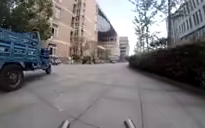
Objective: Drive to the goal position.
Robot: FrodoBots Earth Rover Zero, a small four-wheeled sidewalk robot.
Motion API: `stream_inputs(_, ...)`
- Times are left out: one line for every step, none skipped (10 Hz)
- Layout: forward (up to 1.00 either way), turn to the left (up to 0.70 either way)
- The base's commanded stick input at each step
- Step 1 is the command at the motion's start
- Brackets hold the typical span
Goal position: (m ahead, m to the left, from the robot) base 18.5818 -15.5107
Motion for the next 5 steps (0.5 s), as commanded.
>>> stream_inputs(0.45, -0.03)
stream_inputs(0.45, -0.08)
stream_inputs(0.45, -0.19)
stream_inputs(0.45, -0.27)
stream_inputs(0.45, -0.01)
